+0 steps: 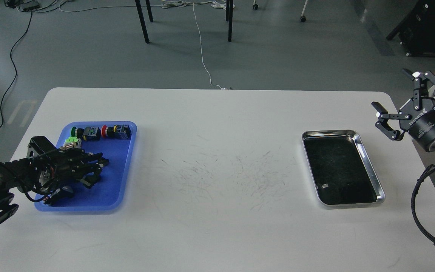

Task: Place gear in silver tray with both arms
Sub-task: 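Close the left gripper on a small black gear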

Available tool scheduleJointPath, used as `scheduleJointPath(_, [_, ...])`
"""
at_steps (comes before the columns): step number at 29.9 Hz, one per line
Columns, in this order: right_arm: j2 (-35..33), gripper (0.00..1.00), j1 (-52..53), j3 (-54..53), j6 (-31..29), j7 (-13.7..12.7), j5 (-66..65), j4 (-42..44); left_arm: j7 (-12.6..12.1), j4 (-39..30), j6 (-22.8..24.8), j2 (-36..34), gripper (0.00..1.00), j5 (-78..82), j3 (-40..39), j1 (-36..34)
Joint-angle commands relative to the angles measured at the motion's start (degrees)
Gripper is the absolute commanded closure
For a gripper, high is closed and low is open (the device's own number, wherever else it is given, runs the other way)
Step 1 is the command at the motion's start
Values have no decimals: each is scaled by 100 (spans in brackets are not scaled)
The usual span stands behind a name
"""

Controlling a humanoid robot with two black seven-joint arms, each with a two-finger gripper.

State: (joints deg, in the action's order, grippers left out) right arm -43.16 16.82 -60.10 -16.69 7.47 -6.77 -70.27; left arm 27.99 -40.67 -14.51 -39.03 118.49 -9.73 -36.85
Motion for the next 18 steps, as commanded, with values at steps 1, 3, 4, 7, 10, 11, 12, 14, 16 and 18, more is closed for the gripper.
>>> scheduleJointPath(1, [1,1,-3,-2,0,0,0,4,1,-29,1,-8,85,-1,-3,-7])
scheduleJointPath(3, [9,1,-3,-2,0,0,0,4,1,-46,1,-8,86,-27,-3,-7])
scheduleJointPath(4, [18,1,-3,-2,0,0,0,4,1,-47,1,-8,86,-45,-3,-7])
scheduleJointPath(7, [27,1,-3,-2,0,0,0,4,1,-99,1,-8,89,-89,-12,-7])
scheduleJointPath(10, [27,1,-3,-2,0,0,0,4,1,-143,10,-43,90,-168,-12,-50])
scheduleJointPath(11, [36,1,-3,-2,0,0,0,13,1,-161,19,-69,91,-194,-12,-85])
scheduleJointPath(12, [36,1,-3,-2,0,0,-17,13,1,-204,36,-96,91,-220,-12,-112])
scheduleJointPath(14, [53,1,-3,-2,0,0,-35,13,1,-423,54,-183,91,-273,-12,-182])
scheduleJointPath(16, [53,1,-3,-2,0,0,-35,13,1,-626,63,-420,91,-300,-20,-261])
scheduleJointPath(18, [62,1,-3,-2,0,0,-35,13,1,-784,89,-561,91,-387,-20,-384])
